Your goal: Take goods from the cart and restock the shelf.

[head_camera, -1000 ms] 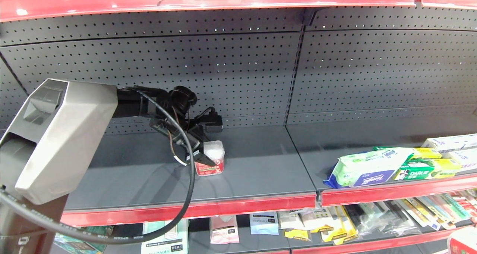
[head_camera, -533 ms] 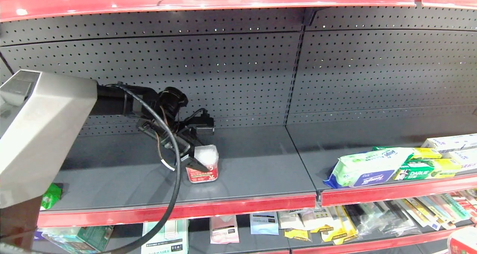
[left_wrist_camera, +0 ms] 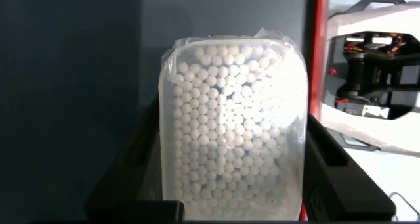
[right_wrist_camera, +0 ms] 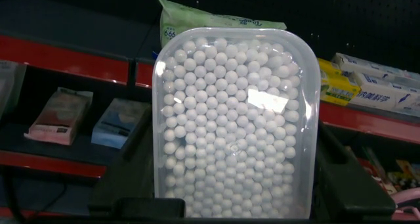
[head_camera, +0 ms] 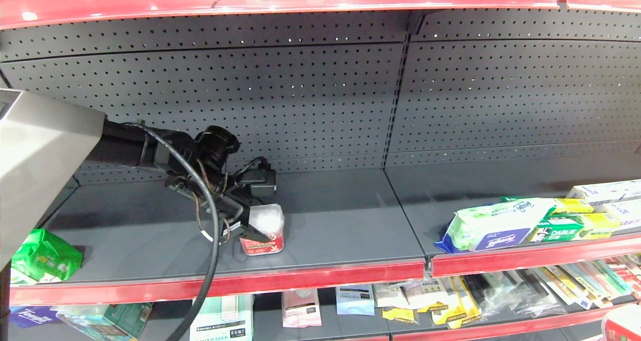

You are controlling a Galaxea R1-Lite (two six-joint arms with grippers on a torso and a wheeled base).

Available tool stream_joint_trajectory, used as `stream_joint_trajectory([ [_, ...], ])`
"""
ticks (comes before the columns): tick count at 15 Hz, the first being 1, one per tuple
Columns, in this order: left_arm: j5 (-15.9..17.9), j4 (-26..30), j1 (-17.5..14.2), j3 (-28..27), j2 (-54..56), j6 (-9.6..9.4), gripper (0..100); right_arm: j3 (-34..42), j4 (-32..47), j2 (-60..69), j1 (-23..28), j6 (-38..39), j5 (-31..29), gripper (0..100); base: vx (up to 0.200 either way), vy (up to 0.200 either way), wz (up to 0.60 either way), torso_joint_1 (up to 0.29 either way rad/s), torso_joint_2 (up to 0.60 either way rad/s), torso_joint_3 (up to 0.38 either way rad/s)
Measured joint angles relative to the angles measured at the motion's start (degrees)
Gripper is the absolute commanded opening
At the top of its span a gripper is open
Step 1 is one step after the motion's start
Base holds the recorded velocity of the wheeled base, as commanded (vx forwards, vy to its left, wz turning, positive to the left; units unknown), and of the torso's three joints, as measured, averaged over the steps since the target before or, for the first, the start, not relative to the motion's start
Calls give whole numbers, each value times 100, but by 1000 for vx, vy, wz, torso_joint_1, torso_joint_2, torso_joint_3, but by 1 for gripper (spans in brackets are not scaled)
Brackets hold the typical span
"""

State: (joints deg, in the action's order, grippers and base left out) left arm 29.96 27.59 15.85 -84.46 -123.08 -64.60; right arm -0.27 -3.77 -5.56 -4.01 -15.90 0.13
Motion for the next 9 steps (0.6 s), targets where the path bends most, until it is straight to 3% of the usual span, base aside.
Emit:
stream_joint_trajectory([
  [9,-40,-20,5,397,293,-54,0,0,0,0,-10,0,2,0,0,0,0,0,0,0],
])
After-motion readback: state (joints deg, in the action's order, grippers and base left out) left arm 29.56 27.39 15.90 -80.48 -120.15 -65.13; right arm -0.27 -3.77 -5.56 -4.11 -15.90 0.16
